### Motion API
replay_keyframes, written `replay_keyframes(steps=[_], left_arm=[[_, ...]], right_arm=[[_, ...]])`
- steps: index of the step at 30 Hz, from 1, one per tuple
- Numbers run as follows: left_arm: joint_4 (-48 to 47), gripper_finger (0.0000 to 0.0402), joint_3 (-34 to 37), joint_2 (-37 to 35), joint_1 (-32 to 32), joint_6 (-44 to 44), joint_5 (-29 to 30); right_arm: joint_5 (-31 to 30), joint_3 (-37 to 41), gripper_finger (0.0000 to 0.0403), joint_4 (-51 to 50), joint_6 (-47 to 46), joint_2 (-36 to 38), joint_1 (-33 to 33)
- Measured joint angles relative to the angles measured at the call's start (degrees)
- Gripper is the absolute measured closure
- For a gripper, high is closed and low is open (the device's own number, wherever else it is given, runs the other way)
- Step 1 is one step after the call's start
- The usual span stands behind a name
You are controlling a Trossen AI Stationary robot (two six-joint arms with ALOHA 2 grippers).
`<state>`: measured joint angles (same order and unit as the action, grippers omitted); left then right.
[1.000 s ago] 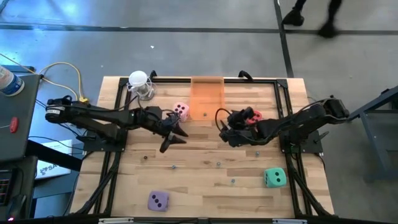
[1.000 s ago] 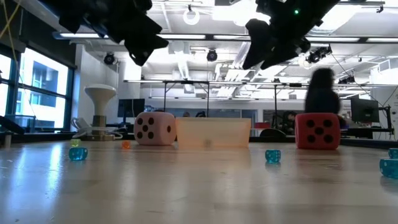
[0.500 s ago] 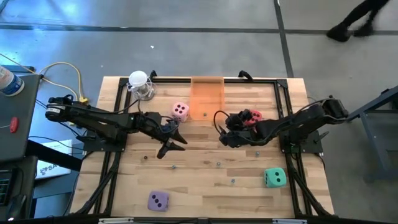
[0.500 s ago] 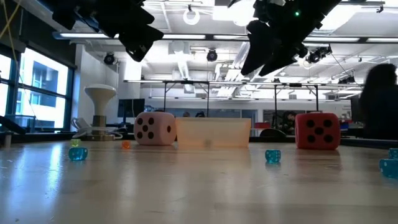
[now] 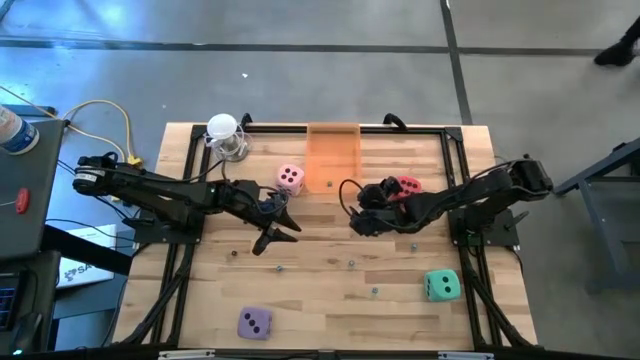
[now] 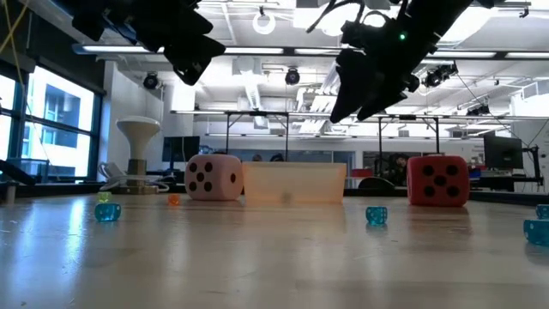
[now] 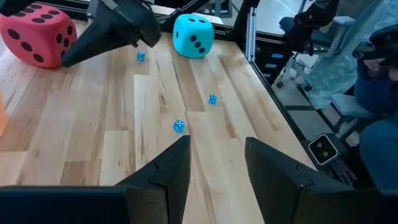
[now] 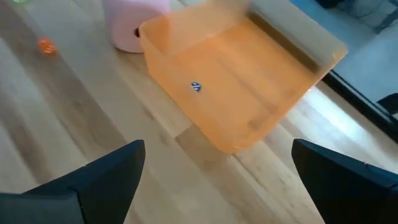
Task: Pick & Place Dice
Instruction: Put the red die into the orange bin
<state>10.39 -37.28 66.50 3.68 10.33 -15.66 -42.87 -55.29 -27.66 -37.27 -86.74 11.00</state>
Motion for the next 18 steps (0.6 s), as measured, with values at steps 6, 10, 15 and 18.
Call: replay_keyframes(steps=[6,10,15,18], left_arm=[[-0.15,0.0254,0.0,0.0,0.0,0.0,0.0],[-0.15,0.0254,0.0,0.0,0.0,0.0,0.01],[-0.14,0.0254,0.0,0.0,0.0,0.0,0.02],[-0.12,0.0254,0.0,0.0,0.0,0.02,0.03]], right_arm=[[3.91,0.0,0.0004,0.14,1.39,0.02,-0.26],[4.38,0.0,0.0004,0.56,1.53,0.02,-0.31],[5.15,0.0,0.0004,0.87,1.54,0.02,-0.31],[5.33,0.0,0.0004,0.9,1.15,0.02,-0.31]])
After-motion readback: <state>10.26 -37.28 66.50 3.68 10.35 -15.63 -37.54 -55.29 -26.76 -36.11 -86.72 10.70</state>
